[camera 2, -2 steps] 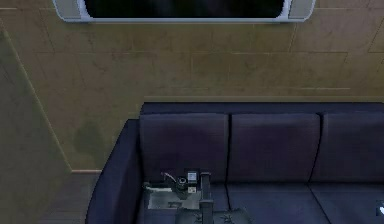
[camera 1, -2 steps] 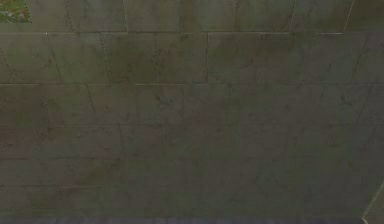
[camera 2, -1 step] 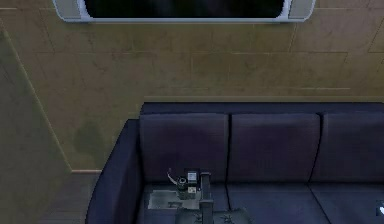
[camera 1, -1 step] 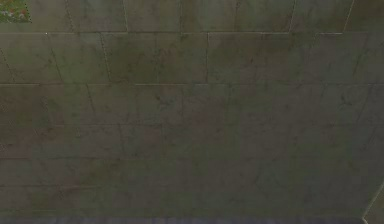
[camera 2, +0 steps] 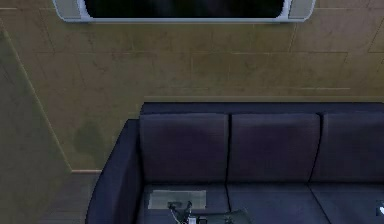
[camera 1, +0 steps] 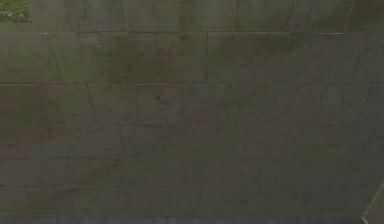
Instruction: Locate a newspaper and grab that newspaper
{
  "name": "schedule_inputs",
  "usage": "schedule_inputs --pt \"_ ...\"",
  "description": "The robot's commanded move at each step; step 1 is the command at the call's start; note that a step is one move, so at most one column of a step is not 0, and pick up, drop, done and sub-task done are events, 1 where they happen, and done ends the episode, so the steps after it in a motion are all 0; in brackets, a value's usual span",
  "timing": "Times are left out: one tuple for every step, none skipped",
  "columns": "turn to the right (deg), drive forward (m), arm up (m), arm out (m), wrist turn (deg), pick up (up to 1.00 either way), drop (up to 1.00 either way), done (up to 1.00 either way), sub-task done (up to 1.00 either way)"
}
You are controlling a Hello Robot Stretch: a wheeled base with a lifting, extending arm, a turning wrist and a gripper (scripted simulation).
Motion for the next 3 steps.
schedule_inputs --pt "0.0 0.0 0.0 0.0 0.0 1.0 0.0 0.0 0.0" --pt "0.0 0.0 0.1 0.0 0.0 0.0 0.0 0.0 0.0" --pt "0.0 0.0 0.0 0.0 0.0 0.0 0.0 1.0 0.0"
